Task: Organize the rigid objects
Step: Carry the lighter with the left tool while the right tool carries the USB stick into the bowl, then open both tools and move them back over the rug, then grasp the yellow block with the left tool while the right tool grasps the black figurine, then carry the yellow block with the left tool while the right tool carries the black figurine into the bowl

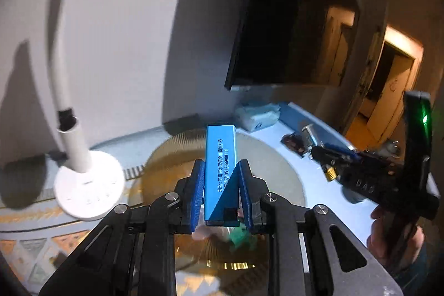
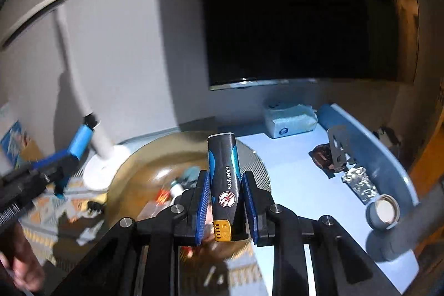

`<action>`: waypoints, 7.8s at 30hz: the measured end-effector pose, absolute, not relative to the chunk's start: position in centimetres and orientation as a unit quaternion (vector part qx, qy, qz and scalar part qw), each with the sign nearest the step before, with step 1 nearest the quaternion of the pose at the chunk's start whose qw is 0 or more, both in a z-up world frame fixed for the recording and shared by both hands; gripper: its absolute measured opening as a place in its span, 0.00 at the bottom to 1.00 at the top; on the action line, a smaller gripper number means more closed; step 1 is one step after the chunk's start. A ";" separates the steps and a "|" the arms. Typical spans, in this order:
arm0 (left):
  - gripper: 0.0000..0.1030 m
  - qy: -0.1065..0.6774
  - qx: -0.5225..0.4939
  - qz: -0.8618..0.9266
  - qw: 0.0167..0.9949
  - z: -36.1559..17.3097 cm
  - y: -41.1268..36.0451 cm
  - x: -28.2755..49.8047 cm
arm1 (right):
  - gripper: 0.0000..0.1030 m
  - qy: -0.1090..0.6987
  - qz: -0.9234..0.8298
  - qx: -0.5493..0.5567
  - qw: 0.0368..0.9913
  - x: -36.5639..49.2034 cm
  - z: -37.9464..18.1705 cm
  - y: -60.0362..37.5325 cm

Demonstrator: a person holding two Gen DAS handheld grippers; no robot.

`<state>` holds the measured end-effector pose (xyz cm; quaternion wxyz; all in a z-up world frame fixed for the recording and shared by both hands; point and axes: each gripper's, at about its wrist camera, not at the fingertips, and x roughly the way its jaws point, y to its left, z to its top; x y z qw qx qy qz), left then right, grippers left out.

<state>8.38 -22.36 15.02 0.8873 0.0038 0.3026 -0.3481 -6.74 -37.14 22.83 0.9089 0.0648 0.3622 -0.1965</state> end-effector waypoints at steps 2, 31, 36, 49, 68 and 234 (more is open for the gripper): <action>0.20 0.325 0.010 -0.341 0.882 13.2 -23.5 9.8 | 0.23 0.382 -0.195 0.073 0.900 -5.3 21.5 -39.0; 0.89 0.259 -0.044 -0.306 0.915 18.1 -15.9 5.0 | 0.47 0.370 -0.154 0.059 0.914 -6.7 24.7 -32.4; 0.92 0.203 -0.063 -0.278 0.937 22.2 -9.4 1.0 | 0.53 0.349 -0.101 0.039 0.931 -8.3 26.9 -26.5; 1.00 0.200 -0.021 -0.136 0.970 17.4 2.0 -4.6 | 0.56 0.369 0.026 0.054 0.928 -9.2 21.7 -16.3; 1.00 0.331 0.020 -0.089 0.939 3.1 1.8 -0.7 | 0.56 0.472 0.017 0.041 0.881 -7.2 7.7 -15.0; 0.78 0.292 -0.023 -0.330 0.897 13.9 -19.8 9.3 | 0.59 0.391 -0.177 0.101 0.898 -2.9 20.9 -39.5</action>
